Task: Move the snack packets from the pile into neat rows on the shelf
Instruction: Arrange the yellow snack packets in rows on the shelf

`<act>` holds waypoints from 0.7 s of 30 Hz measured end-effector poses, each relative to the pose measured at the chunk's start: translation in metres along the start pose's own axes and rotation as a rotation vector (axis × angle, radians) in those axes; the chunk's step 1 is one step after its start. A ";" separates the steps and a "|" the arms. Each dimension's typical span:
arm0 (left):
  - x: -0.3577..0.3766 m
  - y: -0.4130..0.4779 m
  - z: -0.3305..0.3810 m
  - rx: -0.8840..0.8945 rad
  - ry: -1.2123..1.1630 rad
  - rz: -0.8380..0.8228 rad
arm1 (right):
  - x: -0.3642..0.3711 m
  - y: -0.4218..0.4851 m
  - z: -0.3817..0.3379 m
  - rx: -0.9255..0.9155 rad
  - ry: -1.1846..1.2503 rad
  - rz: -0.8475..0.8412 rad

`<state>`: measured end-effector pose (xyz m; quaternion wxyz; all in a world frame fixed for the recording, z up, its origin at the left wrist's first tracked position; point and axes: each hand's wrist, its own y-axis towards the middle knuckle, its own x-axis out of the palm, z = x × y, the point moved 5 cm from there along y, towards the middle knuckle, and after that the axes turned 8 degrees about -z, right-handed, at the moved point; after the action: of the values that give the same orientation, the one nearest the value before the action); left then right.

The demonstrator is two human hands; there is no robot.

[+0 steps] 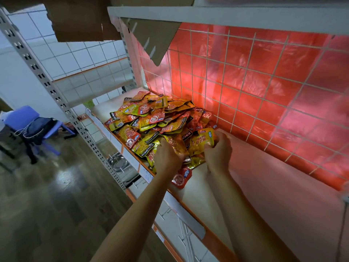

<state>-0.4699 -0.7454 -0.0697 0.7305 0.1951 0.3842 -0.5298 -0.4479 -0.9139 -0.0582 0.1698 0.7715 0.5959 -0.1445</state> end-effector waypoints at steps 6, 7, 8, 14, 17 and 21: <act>0.013 -0.012 0.003 0.038 -0.299 -0.135 | -0.031 -0.022 0.009 0.129 0.172 0.026; 0.015 -0.017 0.005 0.049 -0.306 -0.155 | -0.038 -0.027 0.010 0.156 0.186 0.013; 0.018 -0.022 0.006 0.061 -0.322 -0.170 | -0.044 -0.033 0.012 0.168 0.180 -0.006; 0.034 -0.058 0.015 0.147 -0.467 -0.309 | -0.082 -0.071 0.034 0.260 0.150 0.068; 0.037 -0.080 0.021 0.205 -0.468 -0.345 | -0.106 -0.096 0.042 0.265 0.189 0.165; 0.050 -0.112 0.027 0.246 -0.523 -0.430 | -0.138 -0.134 0.064 0.276 0.376 0.395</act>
<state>-0.5564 -0.8357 -0.0775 0.6471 0.0541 0.1497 -0.7456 -0.6135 -1.0307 -0.0688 -0.0253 0.9014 0.4301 -0.0428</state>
